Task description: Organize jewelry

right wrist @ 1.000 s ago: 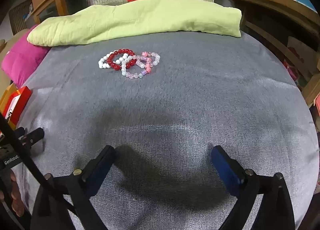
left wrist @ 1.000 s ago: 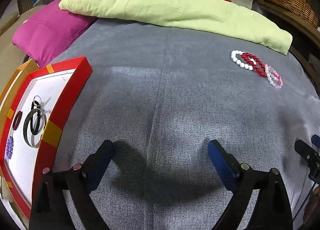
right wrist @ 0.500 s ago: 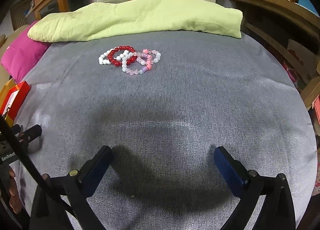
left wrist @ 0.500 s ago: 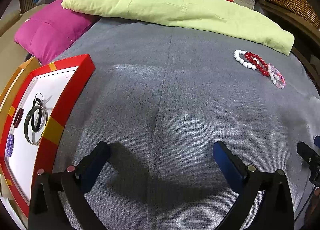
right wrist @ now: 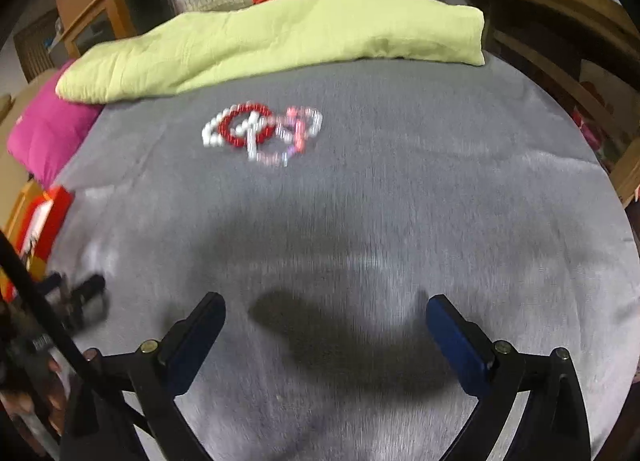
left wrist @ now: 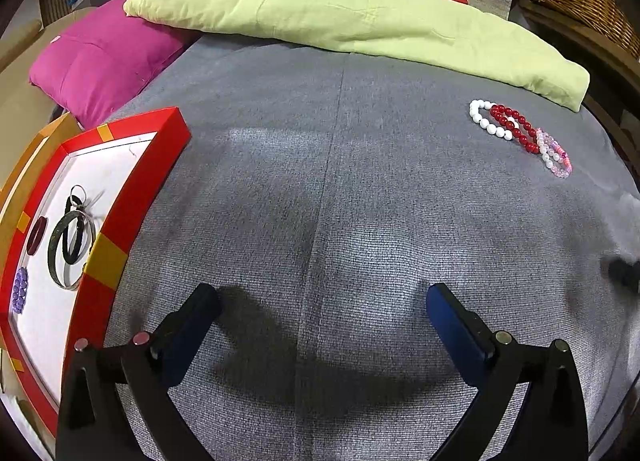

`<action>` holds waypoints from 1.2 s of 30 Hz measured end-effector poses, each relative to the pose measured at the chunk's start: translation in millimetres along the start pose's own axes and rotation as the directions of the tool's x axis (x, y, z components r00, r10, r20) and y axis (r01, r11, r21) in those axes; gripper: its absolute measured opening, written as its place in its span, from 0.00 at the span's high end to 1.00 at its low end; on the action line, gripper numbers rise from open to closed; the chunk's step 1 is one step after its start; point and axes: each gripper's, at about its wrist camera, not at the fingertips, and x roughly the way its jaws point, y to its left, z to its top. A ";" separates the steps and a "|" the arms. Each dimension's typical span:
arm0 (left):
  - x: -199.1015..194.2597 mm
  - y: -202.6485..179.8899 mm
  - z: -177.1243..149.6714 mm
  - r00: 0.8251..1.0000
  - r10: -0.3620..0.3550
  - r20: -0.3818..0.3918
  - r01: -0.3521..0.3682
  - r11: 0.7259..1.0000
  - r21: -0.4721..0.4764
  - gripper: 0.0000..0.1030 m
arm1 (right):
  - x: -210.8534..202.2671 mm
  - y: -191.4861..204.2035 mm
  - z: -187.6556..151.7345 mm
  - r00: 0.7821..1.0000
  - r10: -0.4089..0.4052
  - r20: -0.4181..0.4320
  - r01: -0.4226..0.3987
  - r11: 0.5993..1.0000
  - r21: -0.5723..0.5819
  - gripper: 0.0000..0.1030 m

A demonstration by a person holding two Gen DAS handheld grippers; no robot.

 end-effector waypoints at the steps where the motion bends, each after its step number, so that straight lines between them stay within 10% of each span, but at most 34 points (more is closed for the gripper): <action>1: 0.1 0.0 0.2 1.000 0.000 -0.001 0.000 1.000 0.000 0.00 | 2.2 -0.5 10.8 1.000 0.015 -0.002 -0.015 1.000 0.020 0.07; 10: 2.0 1.8 2.5 1.000 -0.001 -0.008 0.001 1.000 -0.002 0.00 | 50.9 6.3 89.7 0.998 -0.006 -0.060 0.012 0.995 0.104 0.37; 14: 2.6 1.5 3.0 1.000 0.002 -0.004 -0.002 1.000 -0.001 0.00 | 65.8 9.7 92.4 0.997 -0.044 -0.070 0.049 0.996 0.073 0.92; 26: -4.6 -12.0 11.7 0.999 0.035 0.000 -0.035 0.998 0.044 0.00 | 34.5 -20.3 46.0 0.999 0.039 -0.001 -0.039 0.998 0.057 0.93; 36: 1.6 -119.9 122.6 0.993 -0.116 0.007 0.114 0.985 0.129 0.10 | 31.2 -29.1 52.6 0.983 0.182 -0.004 -0.181 0.977 0.117 0.93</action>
